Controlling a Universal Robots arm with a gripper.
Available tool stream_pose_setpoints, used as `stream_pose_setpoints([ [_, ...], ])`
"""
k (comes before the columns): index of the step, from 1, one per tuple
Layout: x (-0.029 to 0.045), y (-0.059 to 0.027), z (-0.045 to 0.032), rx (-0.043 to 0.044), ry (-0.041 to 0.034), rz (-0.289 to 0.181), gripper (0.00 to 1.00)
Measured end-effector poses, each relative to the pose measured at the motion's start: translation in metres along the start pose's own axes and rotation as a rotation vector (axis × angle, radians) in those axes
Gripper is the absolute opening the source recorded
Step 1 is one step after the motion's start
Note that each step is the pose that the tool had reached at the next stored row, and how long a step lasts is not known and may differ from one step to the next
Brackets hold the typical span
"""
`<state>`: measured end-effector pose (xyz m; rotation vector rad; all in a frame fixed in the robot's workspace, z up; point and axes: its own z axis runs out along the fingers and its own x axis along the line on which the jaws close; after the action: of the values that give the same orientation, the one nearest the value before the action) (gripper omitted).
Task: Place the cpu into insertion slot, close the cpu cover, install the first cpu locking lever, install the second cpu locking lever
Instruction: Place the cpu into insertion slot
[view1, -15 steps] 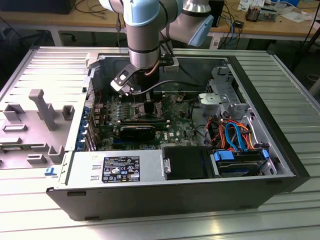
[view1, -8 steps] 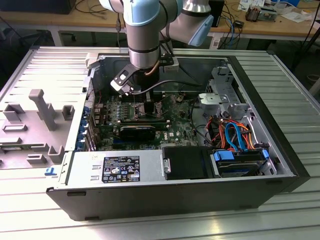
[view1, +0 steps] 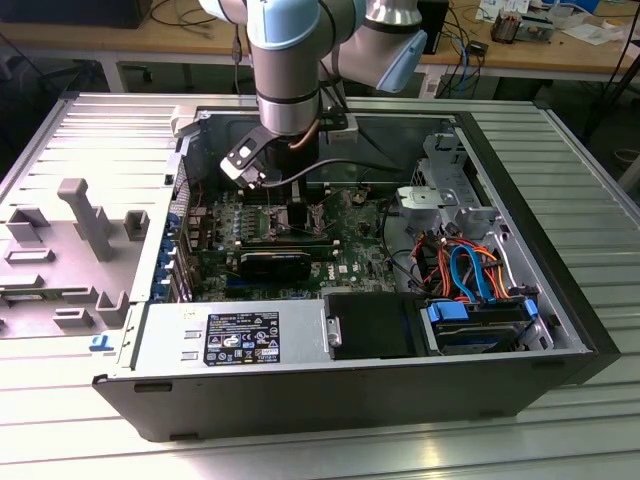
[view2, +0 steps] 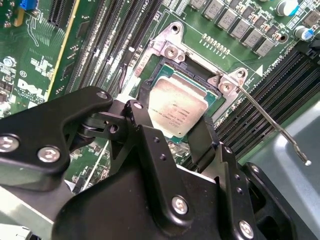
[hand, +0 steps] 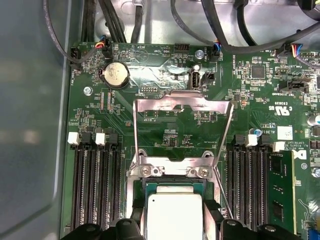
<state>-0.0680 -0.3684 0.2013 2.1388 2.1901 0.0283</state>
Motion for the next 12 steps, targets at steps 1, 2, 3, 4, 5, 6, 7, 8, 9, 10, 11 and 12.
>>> stream_pose_setpoints([
  [1,0.0,0.0002,0.0004,0.0006,-0.0003,0.005,0.55],
  [2,0.0001,0.0003,0.0007,0.0012,-0.0011,0.013,0.55],
  [3,0.0001,0.0005,0.0008,0.0015,-0.0015,0.018,0.55],
  [4,0.0004,0.0008,0.0012,0.0017,-0.0017,0.024,0.55],
  [5,0.001,0.0011,0.0015,0.0018,-0.0018,0.027,0.55],
  [6,0.0011,0.0011,0.0019,0.0021,-0.002,0.027,0.55],
  [7,0.0011,0.001,0.0024,0.0024,-0.0023,0.027,0.55],
  [8,0.0011,0.001,0.0028,0.0025,-0.0022,0.028,0.55],
  [9,0.0011,0.0009,0.003,0.0025,-0.0023,0.028,0.55],
  [10,0.0011,0.0008,0.003,0.0025,-0.0024,0.028,0.55],
  [11,0.0011,0.0008,0.0031,0.0025,-0.0023,0.029,0.55],
  [12,0.0011,0.0008,0.0032,0.0024,-0.0022,0.029,0.55],
])
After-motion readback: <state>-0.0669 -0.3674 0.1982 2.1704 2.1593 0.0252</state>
